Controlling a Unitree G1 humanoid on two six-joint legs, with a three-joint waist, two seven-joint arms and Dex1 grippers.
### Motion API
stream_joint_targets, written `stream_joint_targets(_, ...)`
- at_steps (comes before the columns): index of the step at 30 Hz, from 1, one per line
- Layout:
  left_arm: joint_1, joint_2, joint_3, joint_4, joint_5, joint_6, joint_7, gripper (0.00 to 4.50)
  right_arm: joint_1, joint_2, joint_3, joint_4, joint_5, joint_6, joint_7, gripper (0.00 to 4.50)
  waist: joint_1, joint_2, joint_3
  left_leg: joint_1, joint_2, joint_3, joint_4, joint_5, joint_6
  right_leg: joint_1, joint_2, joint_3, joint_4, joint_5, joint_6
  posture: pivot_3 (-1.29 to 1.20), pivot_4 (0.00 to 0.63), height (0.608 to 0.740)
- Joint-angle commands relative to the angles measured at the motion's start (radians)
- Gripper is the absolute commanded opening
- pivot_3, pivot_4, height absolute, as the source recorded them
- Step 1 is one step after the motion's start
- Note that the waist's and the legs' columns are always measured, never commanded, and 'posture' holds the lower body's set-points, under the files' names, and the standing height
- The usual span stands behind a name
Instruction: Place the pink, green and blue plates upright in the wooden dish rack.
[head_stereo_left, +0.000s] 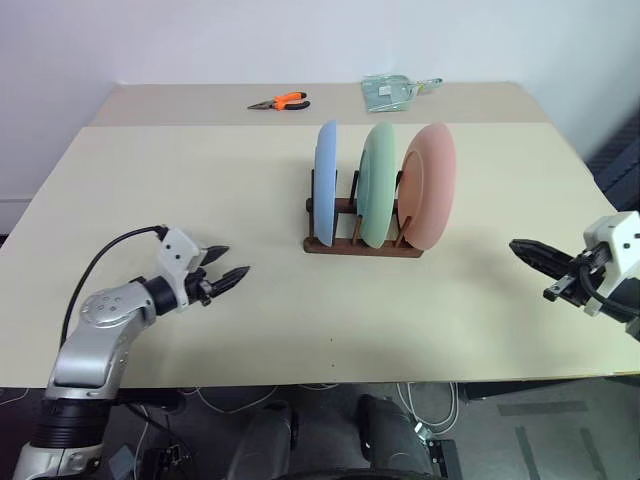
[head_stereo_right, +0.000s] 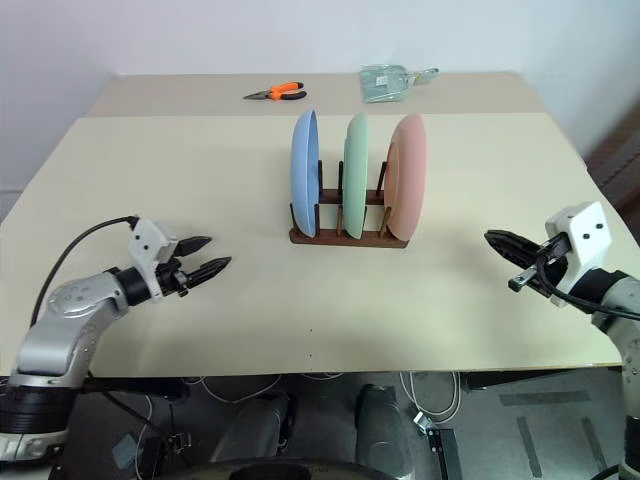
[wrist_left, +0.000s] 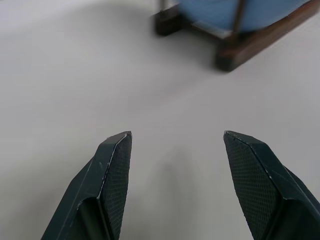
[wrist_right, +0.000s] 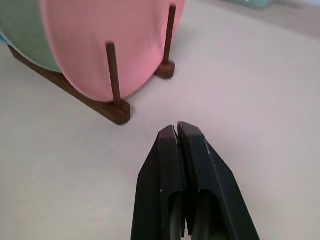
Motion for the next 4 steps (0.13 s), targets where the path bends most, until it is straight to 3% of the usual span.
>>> stream_joint_targets(1,0.012,-0.002,0.028,-0.027,-0.023,-0.016,-0.002,2.99,-0.032,0.004,-0.001,0.01,0.009,-0.052,0.0,0.02,0.003,0.0,0.0,0.0,0.0,0.0,0.0,0.0,0.0,0.0,0.0,0.0,0.0,0.0,0.0,0.0,0.15,0.74)
stream_joint_targets(4,0.017,-0.032,0.052,-0.049,-0.057,-0.004,0.022,2.99,-0.075,0.017,0.046,0.045,-0.005,-0.076,-0.012,0.02,0.002,0.0,0.0,0.0,0.0,-0.001,0.001,0.0,0.0,0.001,0.0,0.0,0.0,0.0,0.001,0.0,0.15,0.74)
